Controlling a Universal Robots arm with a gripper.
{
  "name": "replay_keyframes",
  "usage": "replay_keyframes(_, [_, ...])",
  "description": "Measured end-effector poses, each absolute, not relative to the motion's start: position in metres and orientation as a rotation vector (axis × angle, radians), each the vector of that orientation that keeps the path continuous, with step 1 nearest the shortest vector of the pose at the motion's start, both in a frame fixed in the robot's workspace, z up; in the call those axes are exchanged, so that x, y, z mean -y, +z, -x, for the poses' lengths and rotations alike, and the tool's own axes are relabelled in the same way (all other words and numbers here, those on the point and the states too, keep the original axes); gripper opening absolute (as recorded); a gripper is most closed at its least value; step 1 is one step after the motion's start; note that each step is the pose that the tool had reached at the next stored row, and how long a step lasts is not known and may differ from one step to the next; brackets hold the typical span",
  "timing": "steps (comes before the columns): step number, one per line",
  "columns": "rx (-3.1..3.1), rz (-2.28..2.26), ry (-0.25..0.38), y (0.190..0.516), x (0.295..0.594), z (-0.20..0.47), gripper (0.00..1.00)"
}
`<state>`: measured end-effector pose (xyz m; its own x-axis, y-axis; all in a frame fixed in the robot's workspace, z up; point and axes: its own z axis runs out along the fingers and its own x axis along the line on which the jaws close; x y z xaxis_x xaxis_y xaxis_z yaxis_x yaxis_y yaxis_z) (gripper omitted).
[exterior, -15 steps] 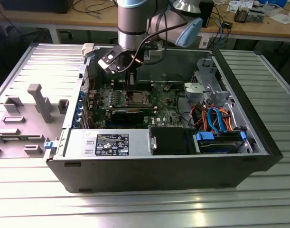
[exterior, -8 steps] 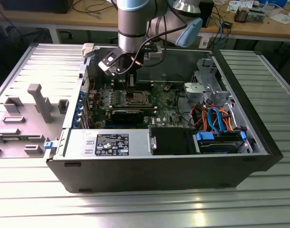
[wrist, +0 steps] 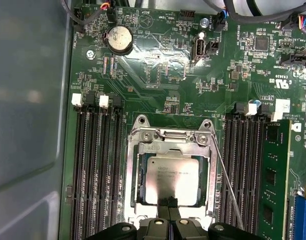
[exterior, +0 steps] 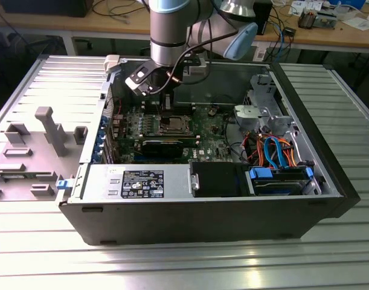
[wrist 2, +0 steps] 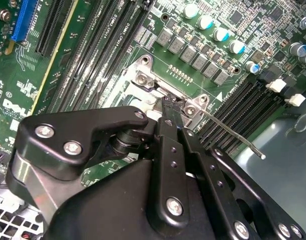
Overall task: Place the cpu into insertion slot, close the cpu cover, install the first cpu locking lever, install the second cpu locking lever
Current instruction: 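Close the cpu cover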
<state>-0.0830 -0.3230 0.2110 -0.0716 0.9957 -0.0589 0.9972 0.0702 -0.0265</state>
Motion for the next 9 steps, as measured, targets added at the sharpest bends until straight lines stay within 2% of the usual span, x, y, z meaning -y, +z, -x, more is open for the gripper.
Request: replay_keyframes(9, [-2.279,-2.123,-0.093,0.222,0.323,0.076,0.11])
